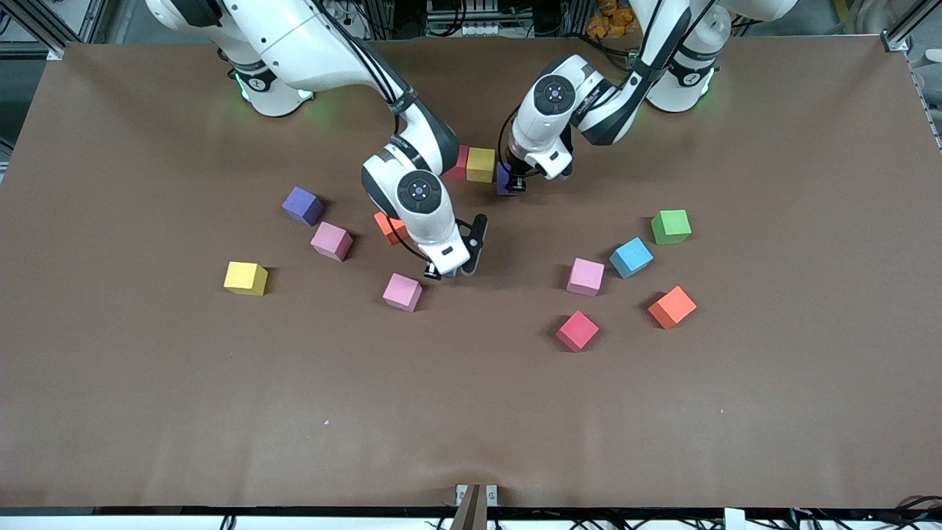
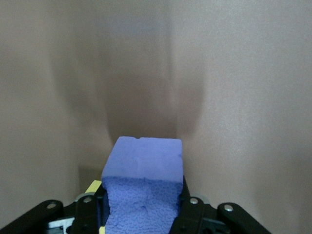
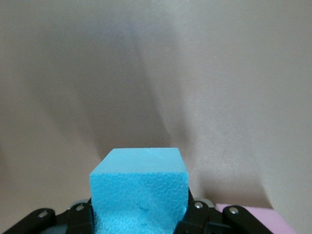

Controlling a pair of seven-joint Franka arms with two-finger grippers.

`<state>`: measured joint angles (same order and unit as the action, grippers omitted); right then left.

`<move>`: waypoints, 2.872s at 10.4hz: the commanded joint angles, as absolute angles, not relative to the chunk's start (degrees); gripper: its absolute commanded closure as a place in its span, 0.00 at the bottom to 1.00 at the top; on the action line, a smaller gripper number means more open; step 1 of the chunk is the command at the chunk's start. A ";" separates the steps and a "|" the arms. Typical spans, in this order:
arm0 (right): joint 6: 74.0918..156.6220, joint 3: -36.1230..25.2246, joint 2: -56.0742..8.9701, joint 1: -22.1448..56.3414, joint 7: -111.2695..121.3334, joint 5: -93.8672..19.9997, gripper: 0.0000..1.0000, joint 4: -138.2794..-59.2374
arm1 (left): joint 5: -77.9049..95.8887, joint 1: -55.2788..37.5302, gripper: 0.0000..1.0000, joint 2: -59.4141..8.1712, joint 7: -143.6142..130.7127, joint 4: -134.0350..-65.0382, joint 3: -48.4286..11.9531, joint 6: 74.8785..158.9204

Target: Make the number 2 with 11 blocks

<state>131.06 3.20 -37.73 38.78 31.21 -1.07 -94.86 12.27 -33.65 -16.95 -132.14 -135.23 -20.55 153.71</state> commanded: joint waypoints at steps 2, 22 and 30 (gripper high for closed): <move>128.50 3.34 -36.65 38.06 18.24 -0.18 0.59 -93.60 | 10.63 -33.66 1.00 -16.17 -133.59 -138.51 -21.09 158.20; 125.95 2.20 -35.77 39.20 -24.52 -0.09 0.59 -91.67 | 10.81 -37.53 0.99 -18.11 -137.90 -139.48 -21.27 161.80; 125.95 2.20 -35.77 39.20 -26.28 -0.18 0.59 -91.58 | 10.72 -38.94 0.00 -18.11 -137.90 -139.48 -21.27 161.81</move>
<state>126.64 2.02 -36.30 39.17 -24.42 -1.01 -91.69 12.21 -38.31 -17.52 -135.96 -139.17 -21.16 160.62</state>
